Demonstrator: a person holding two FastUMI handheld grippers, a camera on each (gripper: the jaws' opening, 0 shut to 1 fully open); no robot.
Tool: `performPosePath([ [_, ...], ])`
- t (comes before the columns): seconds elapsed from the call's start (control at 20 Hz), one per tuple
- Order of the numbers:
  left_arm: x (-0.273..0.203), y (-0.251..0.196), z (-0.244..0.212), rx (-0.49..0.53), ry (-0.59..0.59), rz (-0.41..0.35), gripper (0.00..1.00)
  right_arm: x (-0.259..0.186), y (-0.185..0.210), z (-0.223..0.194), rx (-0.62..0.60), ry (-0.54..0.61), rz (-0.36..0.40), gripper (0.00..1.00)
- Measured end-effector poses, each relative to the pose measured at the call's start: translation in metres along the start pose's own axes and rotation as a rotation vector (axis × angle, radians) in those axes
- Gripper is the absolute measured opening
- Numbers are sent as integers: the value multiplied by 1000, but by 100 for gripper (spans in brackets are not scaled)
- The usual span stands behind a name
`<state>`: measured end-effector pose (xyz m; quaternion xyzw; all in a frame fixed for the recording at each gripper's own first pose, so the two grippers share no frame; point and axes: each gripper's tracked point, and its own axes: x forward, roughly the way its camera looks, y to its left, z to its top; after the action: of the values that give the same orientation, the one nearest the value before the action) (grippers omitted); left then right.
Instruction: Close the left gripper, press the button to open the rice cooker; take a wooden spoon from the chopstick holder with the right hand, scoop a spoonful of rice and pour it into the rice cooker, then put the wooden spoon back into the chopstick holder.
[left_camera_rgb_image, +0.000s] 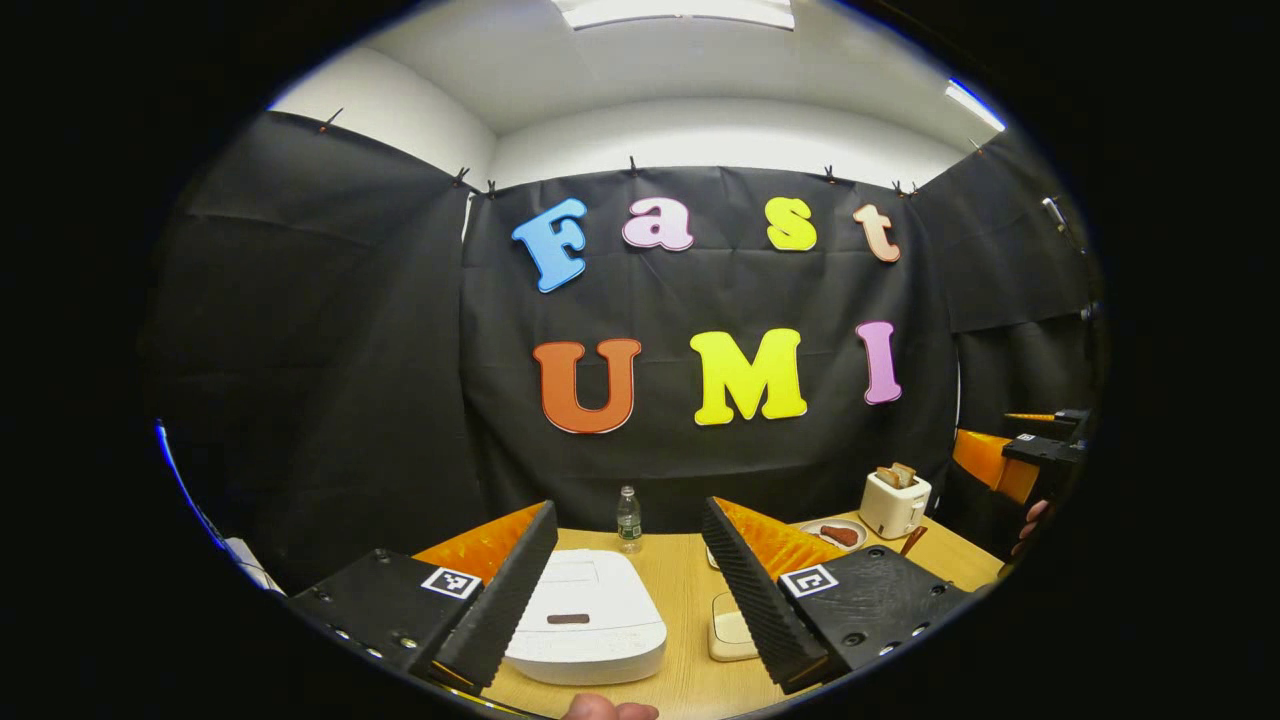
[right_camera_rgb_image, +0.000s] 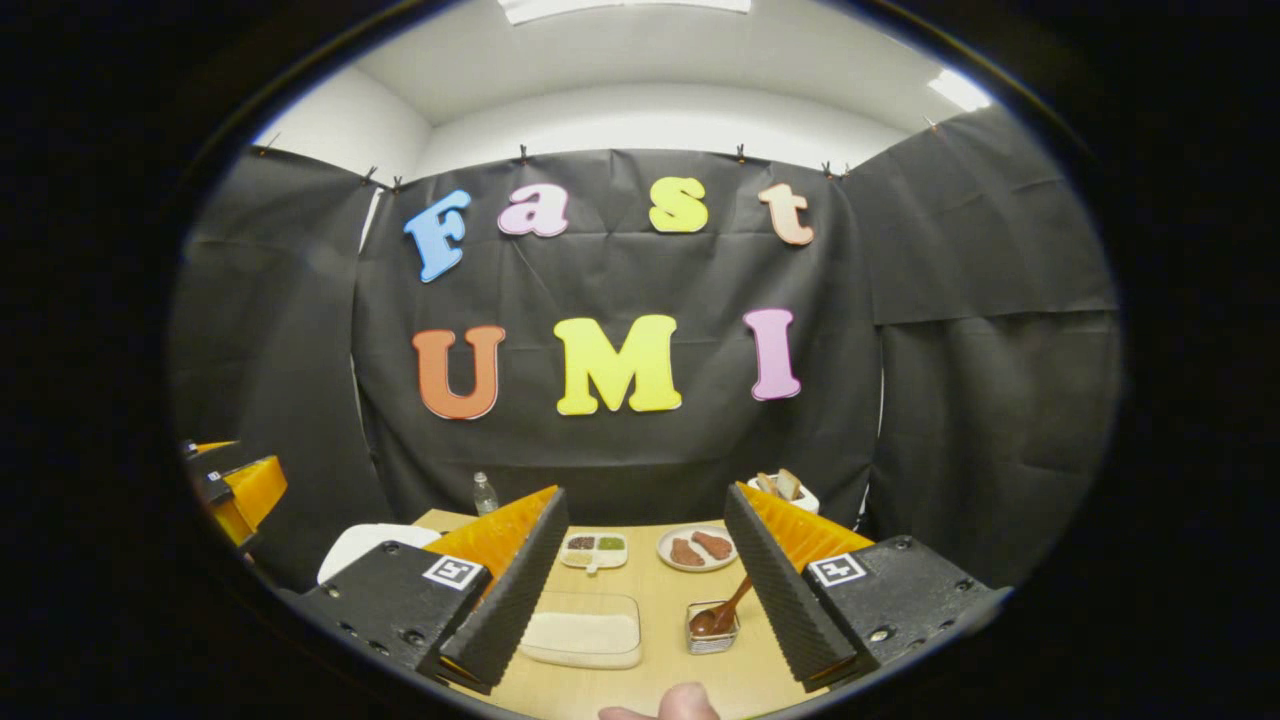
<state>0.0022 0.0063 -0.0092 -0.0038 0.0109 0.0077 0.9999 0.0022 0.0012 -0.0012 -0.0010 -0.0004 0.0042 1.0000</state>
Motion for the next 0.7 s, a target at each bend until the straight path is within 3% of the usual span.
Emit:
performPosePath([
  [0.7,8,13,-30,-24,96,37,93,11,1,-6,-5,4,24,100],
])
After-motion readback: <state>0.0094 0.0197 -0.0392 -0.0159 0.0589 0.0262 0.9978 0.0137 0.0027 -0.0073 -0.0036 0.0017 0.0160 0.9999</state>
